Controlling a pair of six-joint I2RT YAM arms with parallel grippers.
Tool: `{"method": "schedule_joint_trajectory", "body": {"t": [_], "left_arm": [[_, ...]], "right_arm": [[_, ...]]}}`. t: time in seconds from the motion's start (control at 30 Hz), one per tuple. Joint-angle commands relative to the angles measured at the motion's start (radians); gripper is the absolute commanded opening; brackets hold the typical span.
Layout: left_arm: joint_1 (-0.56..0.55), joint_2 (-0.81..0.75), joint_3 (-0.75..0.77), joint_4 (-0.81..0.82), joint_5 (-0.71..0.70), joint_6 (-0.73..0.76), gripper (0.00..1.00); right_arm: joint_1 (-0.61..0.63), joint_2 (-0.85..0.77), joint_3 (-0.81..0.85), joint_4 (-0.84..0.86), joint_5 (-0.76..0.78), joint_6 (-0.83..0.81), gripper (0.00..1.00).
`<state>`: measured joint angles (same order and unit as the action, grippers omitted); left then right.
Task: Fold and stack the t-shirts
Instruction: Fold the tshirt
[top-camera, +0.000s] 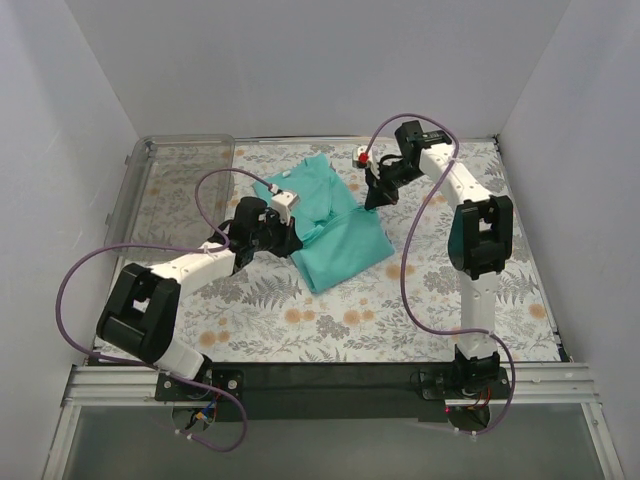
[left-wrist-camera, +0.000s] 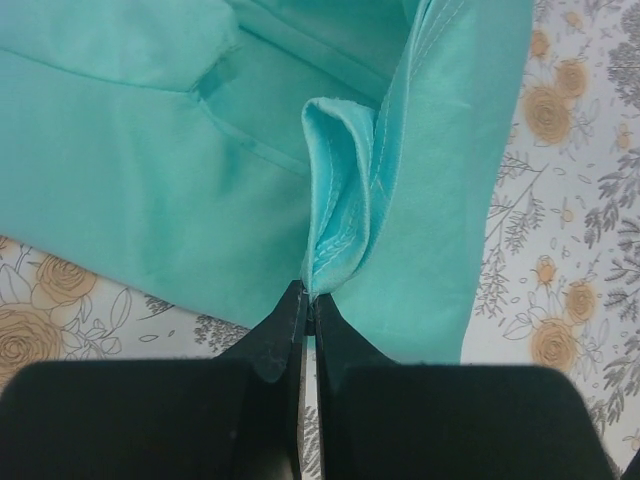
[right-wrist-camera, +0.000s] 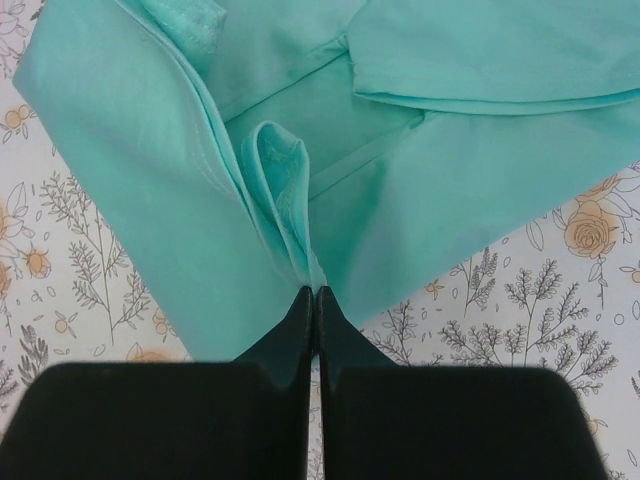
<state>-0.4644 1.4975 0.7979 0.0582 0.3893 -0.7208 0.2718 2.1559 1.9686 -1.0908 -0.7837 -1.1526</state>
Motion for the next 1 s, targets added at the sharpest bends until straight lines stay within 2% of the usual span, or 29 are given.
{"method": "schedule_joint_trajectory", "body": {"t": [0.0, 0.47, 0.97], "left_arm": [[0.027, 0.015, 0.038, 0.026, -0.015, 0.017, 0.00], [0.073, 0.089, 0.086, -0.004, -0.086, 0.009, 0.00], [0.098, 0.168, 0.129, -0.020, -0.116, 0.009, 0.00]], "right_arm": [[0.026, 0.047, 0.084, 0.037, -0.002, 0.091, 0.01], [0.053, 0.127, 0.128, 0.232, 0.067, 0.298, 0.01], [0.067, 0.179, 0.164, 0.330, 0.126, 0.395, 0.01]]}}
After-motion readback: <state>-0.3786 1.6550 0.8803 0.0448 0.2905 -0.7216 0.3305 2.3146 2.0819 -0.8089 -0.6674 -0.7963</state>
